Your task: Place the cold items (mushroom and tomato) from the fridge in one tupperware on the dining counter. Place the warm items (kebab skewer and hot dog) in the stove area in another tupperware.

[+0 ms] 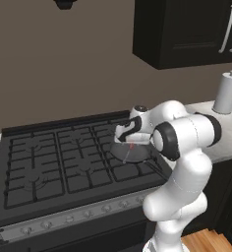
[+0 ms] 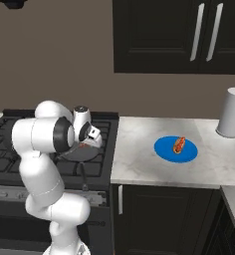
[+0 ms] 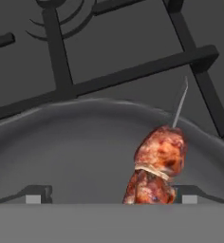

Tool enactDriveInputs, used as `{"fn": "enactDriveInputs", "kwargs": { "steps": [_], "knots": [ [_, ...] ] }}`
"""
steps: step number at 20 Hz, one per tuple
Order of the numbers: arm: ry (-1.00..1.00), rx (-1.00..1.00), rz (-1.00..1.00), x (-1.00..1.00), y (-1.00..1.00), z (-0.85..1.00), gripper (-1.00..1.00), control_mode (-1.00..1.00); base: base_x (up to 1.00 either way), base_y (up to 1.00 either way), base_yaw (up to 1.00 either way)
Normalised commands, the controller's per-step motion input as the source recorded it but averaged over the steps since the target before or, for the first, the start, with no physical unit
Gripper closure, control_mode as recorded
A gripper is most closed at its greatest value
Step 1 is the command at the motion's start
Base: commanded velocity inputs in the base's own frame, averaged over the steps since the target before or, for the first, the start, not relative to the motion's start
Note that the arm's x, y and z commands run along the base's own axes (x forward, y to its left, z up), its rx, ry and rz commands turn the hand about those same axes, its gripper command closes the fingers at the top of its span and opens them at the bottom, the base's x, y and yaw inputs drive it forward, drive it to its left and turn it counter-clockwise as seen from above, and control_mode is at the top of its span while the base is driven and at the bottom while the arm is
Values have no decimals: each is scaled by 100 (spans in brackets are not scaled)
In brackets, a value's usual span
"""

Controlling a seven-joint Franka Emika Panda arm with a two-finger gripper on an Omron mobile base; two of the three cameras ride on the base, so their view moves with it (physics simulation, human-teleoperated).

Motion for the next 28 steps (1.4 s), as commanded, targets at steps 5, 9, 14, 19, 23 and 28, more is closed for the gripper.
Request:
{"fn": "enactDriveInputs", "kwargs": {
  "steps": [5, 9, 14, 19, 23, 28],
  "knots": [
    [3, 0, -14, 0, -26, -43, 100, -100, 0, 0, 0],
    [0, 0, -16, 0, -17, -27, 100, -100, 0, 0, 0],
    [0, 6, -23, -4, -13, -11, 100, -100, 0, 0, 0],
    [-5, 5, -11, -25, 0, 12, 100, -100, 0, 0, 0],
    [-5, 4, -2, -28, 0, 81, 100, -100, 0, 0, 0],
    [0, 11, 0, -62, -30, 100, 100, -100, 0, 0, 0]
  ]
}}
